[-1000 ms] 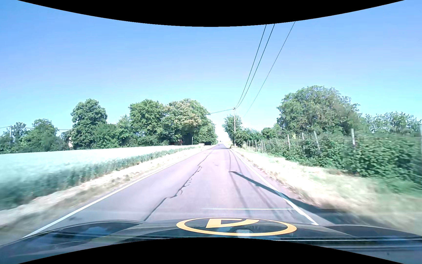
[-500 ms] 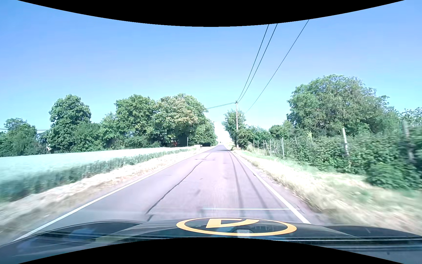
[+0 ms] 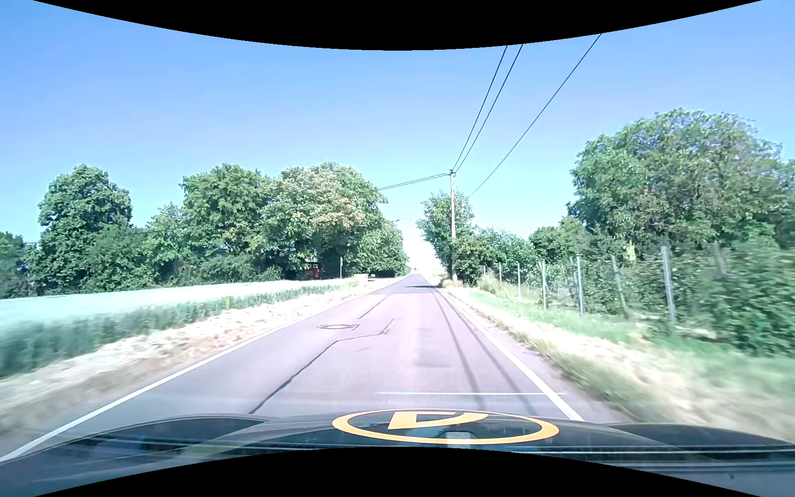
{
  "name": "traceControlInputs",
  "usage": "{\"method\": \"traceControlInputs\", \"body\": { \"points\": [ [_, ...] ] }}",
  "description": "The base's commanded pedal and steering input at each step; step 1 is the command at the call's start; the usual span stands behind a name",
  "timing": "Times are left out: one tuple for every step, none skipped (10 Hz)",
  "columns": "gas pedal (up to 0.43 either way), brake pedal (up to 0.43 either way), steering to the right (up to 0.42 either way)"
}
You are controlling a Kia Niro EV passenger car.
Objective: Follow the waypoints while adhering to traffic rules and regulations
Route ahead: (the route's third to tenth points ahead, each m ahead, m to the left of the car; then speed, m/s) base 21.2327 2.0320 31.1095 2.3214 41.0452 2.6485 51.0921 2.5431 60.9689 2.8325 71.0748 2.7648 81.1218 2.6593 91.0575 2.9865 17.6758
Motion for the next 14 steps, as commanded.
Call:
{"method": "traceControlInputs", "body": {
  "points": [
    [0.248,0.000,-0.002],
    [0.248,0.000,-0.002],
    [0.248,0.000,-0.003],
    [0.248,0.000,-0.002],
    [0.248,0.000,-0.003],
    [0.248,0.000,-0.005],
    [0.248,0.000,-0.009],
    [0.248,0.000,-0.010],
    [0.248,0.000,-0.010],
    [0.240,0.000,-0.008],
    [0.240,0.000,-0.005],
    [0.240,0.000,-0.003],
    [0.240,0.000,-0.002],
    [0.240,0.000,0.000]
  ]
}}
